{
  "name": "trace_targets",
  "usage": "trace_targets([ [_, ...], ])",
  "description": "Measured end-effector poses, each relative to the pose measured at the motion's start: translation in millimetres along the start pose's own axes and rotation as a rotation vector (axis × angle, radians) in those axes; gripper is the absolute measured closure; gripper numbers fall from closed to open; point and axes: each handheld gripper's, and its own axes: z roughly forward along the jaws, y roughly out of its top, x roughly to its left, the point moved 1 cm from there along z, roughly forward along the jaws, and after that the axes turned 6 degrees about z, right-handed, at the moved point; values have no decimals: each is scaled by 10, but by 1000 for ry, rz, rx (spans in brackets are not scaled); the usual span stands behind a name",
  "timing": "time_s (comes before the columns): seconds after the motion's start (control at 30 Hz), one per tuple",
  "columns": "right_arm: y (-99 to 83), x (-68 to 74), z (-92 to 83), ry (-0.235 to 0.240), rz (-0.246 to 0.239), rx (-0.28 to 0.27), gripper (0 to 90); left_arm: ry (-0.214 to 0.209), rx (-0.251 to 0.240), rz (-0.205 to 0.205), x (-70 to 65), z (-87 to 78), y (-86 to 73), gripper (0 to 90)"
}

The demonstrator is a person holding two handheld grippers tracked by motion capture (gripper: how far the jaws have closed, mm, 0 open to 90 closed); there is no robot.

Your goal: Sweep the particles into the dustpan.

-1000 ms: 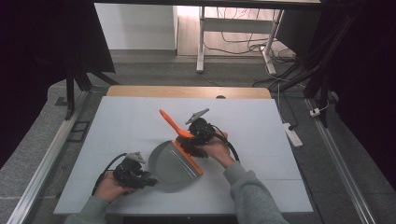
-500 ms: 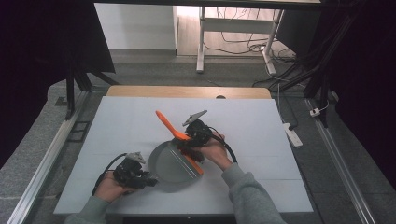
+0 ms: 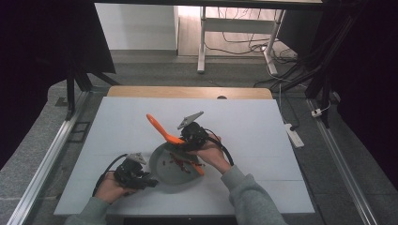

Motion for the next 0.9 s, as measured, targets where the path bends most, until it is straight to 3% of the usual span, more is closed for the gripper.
trace_targets([
  [0.13, 7, -87, -142, -40, 22, -39, 704, 0, 1, 0, 1, -1, 0, 609],
  [0.47, -131, -305, -334, -128, 72, -53, 704, 1, 1, 0, 0, 0, -1, 609],
  [0.63, -193, -395, -307, -158, 98, -27, 704, 1, 1, 0, 0, 1, -1, 609],
  [0.9, -129, -468, -129, -190, 93, 14, 704, -1, 1, 0, -1, 2, -3, 609],
])
